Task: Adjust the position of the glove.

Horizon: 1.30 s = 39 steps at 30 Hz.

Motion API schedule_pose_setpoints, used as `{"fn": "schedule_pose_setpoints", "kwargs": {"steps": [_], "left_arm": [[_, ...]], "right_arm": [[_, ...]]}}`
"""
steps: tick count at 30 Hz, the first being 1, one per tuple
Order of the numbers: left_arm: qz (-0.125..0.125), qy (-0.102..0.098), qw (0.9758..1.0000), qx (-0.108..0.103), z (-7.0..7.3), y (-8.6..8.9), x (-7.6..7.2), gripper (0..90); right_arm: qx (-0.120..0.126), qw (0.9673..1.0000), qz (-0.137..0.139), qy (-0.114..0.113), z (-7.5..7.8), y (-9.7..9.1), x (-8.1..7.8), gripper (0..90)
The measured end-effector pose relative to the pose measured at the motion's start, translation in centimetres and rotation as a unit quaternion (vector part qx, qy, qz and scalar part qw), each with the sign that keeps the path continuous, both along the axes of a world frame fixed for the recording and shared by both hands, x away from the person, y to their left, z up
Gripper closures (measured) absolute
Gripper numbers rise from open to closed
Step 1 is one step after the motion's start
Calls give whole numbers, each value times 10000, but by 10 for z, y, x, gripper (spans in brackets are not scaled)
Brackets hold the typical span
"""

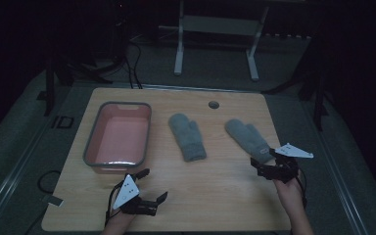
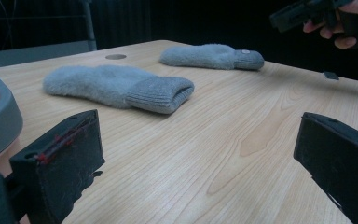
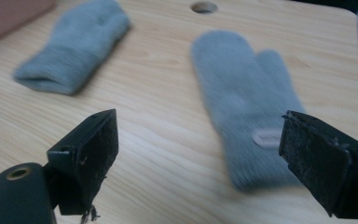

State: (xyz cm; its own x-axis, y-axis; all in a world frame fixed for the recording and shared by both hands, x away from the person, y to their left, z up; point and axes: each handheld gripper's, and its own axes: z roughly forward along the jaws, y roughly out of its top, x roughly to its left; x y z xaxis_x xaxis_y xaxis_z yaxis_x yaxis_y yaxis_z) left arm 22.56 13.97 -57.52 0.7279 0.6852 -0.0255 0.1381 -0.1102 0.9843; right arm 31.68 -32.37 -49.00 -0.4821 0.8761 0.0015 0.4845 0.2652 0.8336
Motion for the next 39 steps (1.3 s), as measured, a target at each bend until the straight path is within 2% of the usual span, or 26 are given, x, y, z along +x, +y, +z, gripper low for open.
{"fn": "schedule_pose_setpoints", "kwargs": {"steps": [1, 3, 7, 13, 17, 19, 22, 26, 28, 29, 30, 31, 34, 36, 39], "left_arm": [[3, 1, 10000, 0, 0, 0, 0, 16], [6, 7, 10000, -1, 0, 0, 0, 16], [5, 29, 10000, 6, 0, 0, 1, 16], [0, 28, 10000, 25, 0, -1, 1, 16], [-3, 23, 10000, 34, 0, -1, 1, 16], [-10, 16, 10000, 46, 0, -1, 0, 16], [-6, 14, 10000, 55, 0, -1, 1, 16], [-15, 30, 10000, 46, 0, -1, 1, 16], [-23, 48, 10000, 56, 0, -1, 1, 16], [-26, 49, 10000, 55, 0, -1, 1, 17], [-28, 48, 10000, 62, 0, -1, 1, 16], [-31, 43, 10000, 74, 1, -1, 1, 16], [-45, 29, 9999, 92, 1, -1, 1, 16], [-51, 26, 9999, 98, 1, -1, 1, 16], [-55, 33, 10000, 74, 0, -1, 1, 16]], "right_arm": [[-23, 9999, 18, -106, 2, 7, 1, 119], [68, 9998, 129, -140, 6, 14, 3, 119], [-63, 9986, 391, -343, 16, 38, 13, 119], [-186, 9962, 717, -450, 30, 68, 30, 119], [-254, 9948, 899, -418, 37, 83, 38, 119], [-319, 9934, 1049, -330, 41, 95, 46, 119], [-438, 9916, 1170, -331, 44, 110, 56, 119], [-410, 9918, 1185, -244, 48, 129, 71, 115], [-486, 9920, 1138, -269, 48, 138, 78, 120], [-583, 9911, 1177, -197, 47, 145, 81, 164], [-635, 9890, 1329, -103, 46, 150, 85, 158], [-632, 9873, 1459, -52, 44, 155, 88, 139], [-579, 9847, 1633, 173, 37, 171, 98, 148], [-531, 9838, 1678, 336, 32, 181, 105, 157], [-536, 9835, 1677, 425, 26, 192, 116, 162]]}}
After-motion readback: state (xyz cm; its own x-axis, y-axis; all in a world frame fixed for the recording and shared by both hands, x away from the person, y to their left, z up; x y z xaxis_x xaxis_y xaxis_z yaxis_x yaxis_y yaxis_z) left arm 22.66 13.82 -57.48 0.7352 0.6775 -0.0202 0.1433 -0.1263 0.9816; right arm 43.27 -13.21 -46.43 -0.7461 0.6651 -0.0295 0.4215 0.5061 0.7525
